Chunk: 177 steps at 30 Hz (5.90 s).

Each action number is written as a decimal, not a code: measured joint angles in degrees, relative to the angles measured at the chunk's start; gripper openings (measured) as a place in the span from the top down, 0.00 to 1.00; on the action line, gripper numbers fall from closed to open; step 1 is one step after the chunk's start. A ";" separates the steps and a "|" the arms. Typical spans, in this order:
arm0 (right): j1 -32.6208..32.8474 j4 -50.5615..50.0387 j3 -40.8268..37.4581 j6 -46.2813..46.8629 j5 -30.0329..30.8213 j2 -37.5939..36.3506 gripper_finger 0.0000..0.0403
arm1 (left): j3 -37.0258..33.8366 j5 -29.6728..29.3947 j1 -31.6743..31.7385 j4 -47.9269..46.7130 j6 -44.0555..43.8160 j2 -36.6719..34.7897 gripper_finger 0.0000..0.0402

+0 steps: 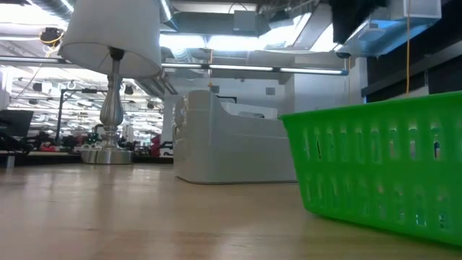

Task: Stack baskets by color
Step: Adjust the stacked white bin, then stack the right gray bin on the left gray bin

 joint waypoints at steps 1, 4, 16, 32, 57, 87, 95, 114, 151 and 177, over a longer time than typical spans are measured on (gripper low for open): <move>-0.78 0.16 -2.18 2.98 0.13 -1.45 0.70 | 0.00 0.04 0.32 0.00 0.08 0.00 0.84; -3.45 0.77 -8.11 7.58 0.14 -4.21 0.70 | 0.00 0.54 1.45 0.00 1.58 -0.02 0.84; -16.22 27.56 -16.53 -7.13 7.51 -4.72 0.70 | 0.00 1.26 5.11 0.00 4.52 -0.02 0.84; -29.76 52.22 -19.32 -23.18 -6.18 6.21 0.70 | 0.00 3.54 6.49 -0.02 4.53 -0.02 0.84; -30.16 70.51 -19.30 -30.92 -31.86 20.06 0.70 | 0.00 5.64 6.49 -0.04 4.52 -0.02 0.84; -27.99 39.68 -19.24 -25.02 -6.23 11.83 0.70 | -0.04 6.37 6.47 -1.31 4.50 -0.02 0.84; -32.25 31.62 -19.37 -16.59 -0.10 11.87 0.70 | -0.04 6.07 6.47 -1.51 4.52 -0.02 0.84; -40.78 37.36 -33.44 -17.22 -3.15 11.87 0.70 | -0.04 4.85 6.75 -2.19 4.52 -0.02 0.84; -13.07 15.55 -12.00 -34.63 2.03 11.57 1.00 | -0.04 8.30 6.90 -2.99 4.52 -0.02 0.84; 8.20 40.30 -2.36 -66.92 0.32 15.18 1.00 | -0.04 9.55 7.01 -2.99 4.32 -0.02 0.84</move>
